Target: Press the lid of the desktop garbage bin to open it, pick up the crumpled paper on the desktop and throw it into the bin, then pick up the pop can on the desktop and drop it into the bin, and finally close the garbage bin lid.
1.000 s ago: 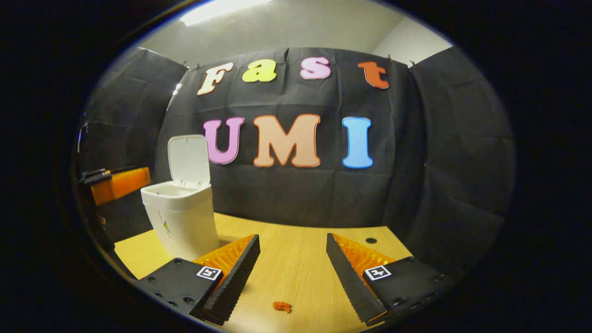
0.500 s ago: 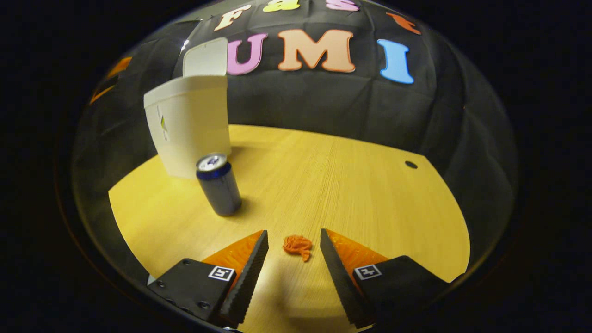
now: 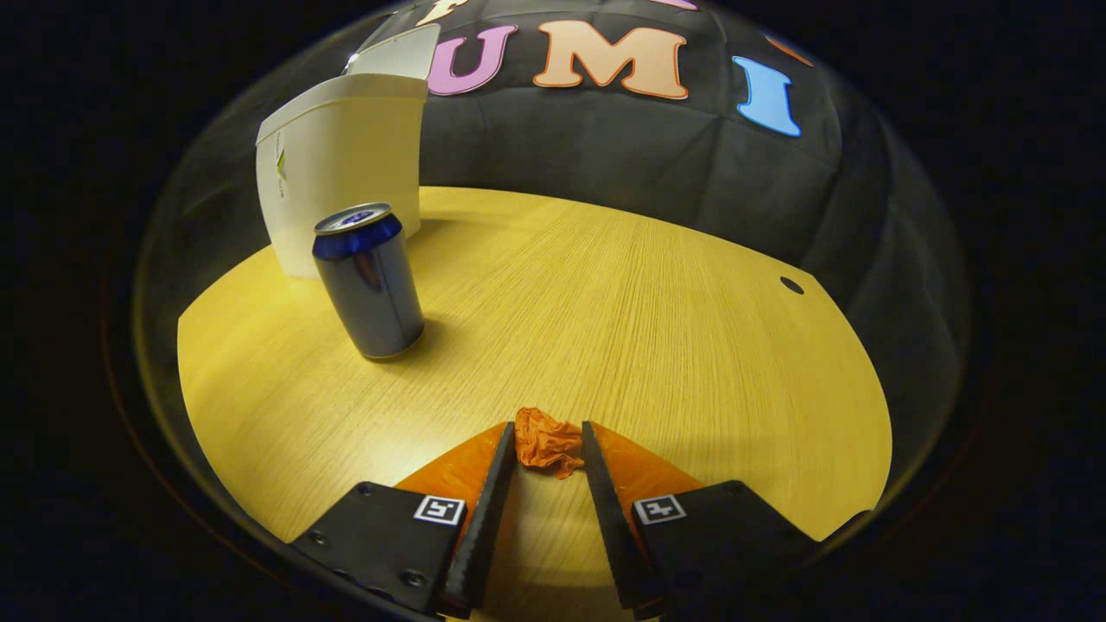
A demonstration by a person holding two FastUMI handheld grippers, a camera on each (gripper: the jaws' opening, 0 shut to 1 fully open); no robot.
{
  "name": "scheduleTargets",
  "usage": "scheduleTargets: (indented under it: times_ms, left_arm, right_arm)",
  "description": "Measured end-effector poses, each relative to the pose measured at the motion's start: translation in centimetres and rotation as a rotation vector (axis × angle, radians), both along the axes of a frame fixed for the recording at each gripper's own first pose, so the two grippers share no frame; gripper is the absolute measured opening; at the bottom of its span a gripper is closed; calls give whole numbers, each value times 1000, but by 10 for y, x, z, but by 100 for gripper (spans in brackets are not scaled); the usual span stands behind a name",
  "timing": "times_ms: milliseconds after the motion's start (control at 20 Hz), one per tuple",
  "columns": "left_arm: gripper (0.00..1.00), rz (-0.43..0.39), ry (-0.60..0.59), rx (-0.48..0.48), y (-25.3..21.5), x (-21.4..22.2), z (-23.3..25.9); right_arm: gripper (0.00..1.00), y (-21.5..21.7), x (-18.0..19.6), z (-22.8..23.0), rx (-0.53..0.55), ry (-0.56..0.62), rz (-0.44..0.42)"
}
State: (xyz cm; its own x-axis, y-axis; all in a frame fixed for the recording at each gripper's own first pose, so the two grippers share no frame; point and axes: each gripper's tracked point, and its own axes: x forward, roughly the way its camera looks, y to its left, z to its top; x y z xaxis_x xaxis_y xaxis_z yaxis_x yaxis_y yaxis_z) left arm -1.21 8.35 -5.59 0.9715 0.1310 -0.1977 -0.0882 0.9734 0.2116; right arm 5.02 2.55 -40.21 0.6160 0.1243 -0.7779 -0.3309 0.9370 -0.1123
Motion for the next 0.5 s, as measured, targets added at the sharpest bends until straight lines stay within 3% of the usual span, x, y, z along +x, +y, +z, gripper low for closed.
scheduleTargets:
  times_ms: [50,150,200,500]
  left_arm:
    - [95,-4,2,-6,0,1,0]
    - [94,-10,-2,-21,1,3,0]
    - [94,-13,-7,-30,2,6,0]
    - [94,-41,-57,-82,13,25,3]
  right_arm:
    - [48,0,-1,1,13,12,0]
    - [43,3,0,10,34,5,-8]
    - [46,6,2,21,53,-7,-9]
    - [43,77,59,184,178,-287,92]
